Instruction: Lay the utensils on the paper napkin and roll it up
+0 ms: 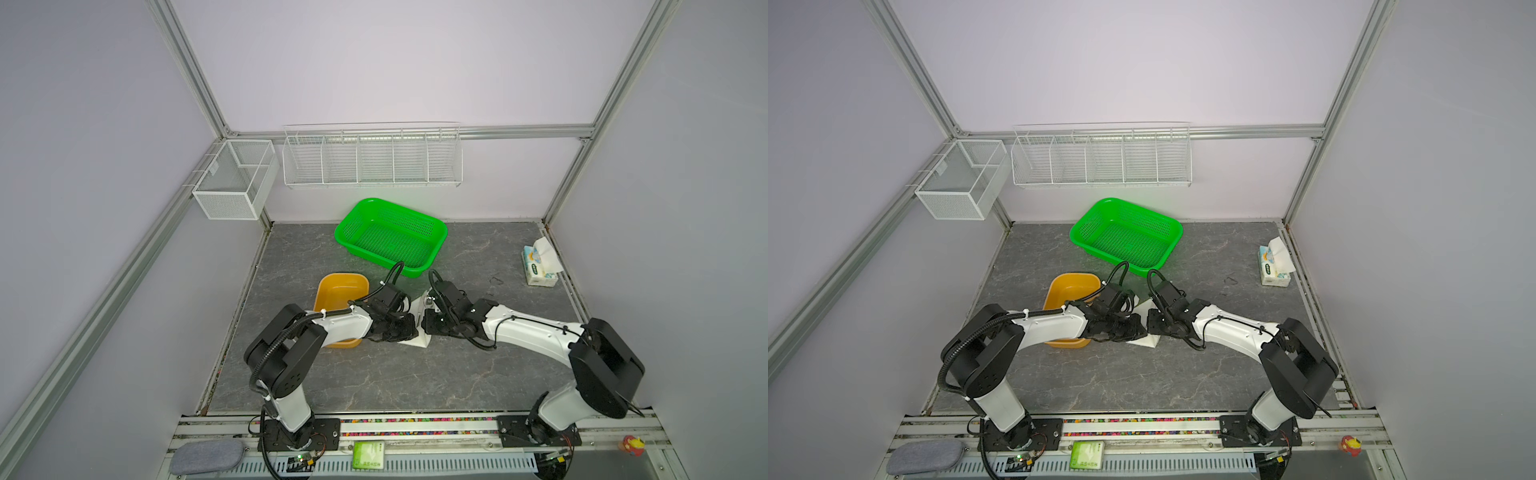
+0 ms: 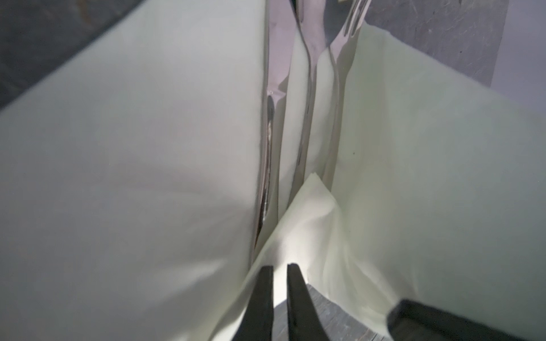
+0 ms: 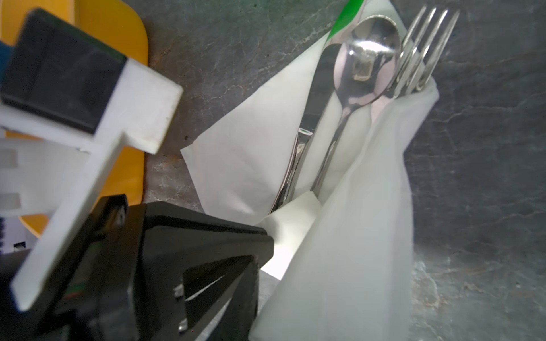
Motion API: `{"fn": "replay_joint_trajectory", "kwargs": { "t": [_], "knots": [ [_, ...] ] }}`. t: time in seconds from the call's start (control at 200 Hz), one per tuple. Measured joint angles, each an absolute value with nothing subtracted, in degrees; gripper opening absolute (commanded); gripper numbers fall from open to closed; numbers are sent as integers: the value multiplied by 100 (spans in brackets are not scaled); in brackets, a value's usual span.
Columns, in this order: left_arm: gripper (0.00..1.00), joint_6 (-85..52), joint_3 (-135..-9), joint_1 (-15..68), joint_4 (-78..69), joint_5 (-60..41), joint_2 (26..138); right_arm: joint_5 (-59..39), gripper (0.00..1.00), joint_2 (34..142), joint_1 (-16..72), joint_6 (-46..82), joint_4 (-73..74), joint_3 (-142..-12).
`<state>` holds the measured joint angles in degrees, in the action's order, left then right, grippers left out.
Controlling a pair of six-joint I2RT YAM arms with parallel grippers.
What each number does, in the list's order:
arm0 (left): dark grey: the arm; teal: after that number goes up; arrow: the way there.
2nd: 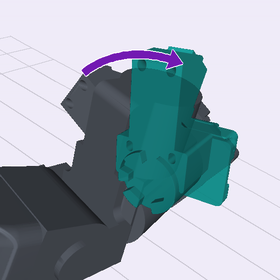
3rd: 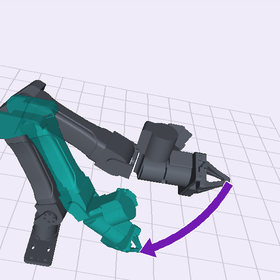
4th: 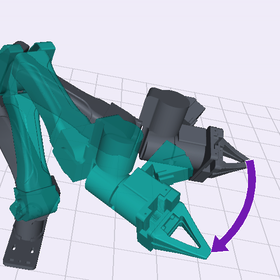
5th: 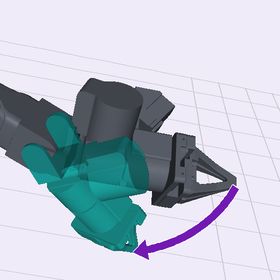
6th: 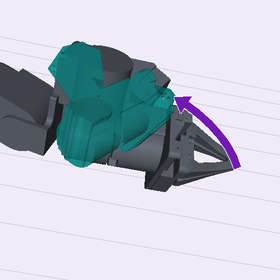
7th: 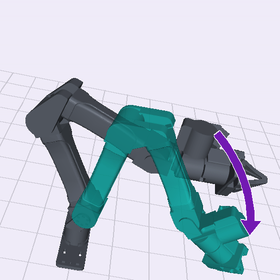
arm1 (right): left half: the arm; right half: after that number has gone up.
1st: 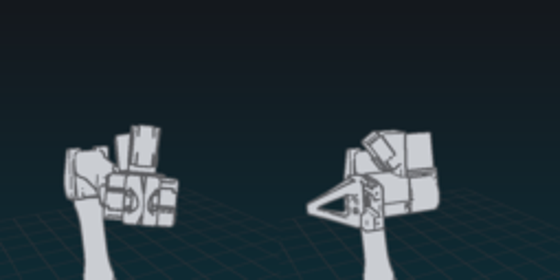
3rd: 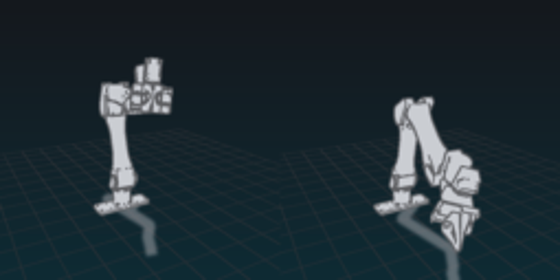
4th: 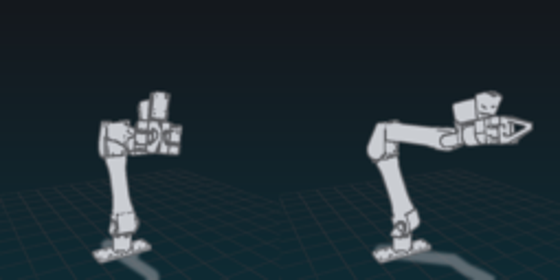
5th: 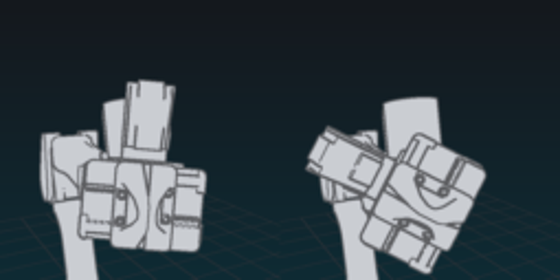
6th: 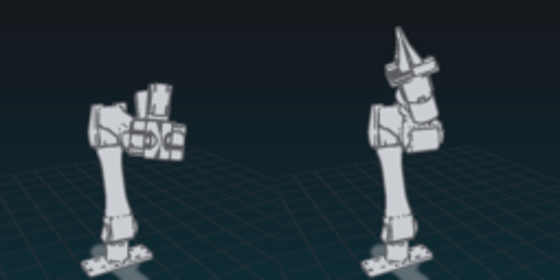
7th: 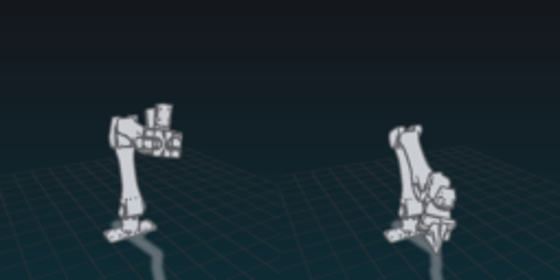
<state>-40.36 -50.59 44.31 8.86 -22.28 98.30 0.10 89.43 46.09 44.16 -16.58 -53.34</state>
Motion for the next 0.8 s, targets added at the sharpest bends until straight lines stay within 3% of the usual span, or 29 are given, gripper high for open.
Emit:
{"fn": "replay_joint_trajectory", "kwargs": {
  "t": [0.28,0.8],
  "knots": [
    [15,-4156,-4814,4322,886,-2025,9238,-75,35,8954,4644,4324,-1581,-5334],
    [34,-4453,-4652,3793,858,-2156,8527,-482,42,9078,4733,4066,-899,-5070]
  ]
}}
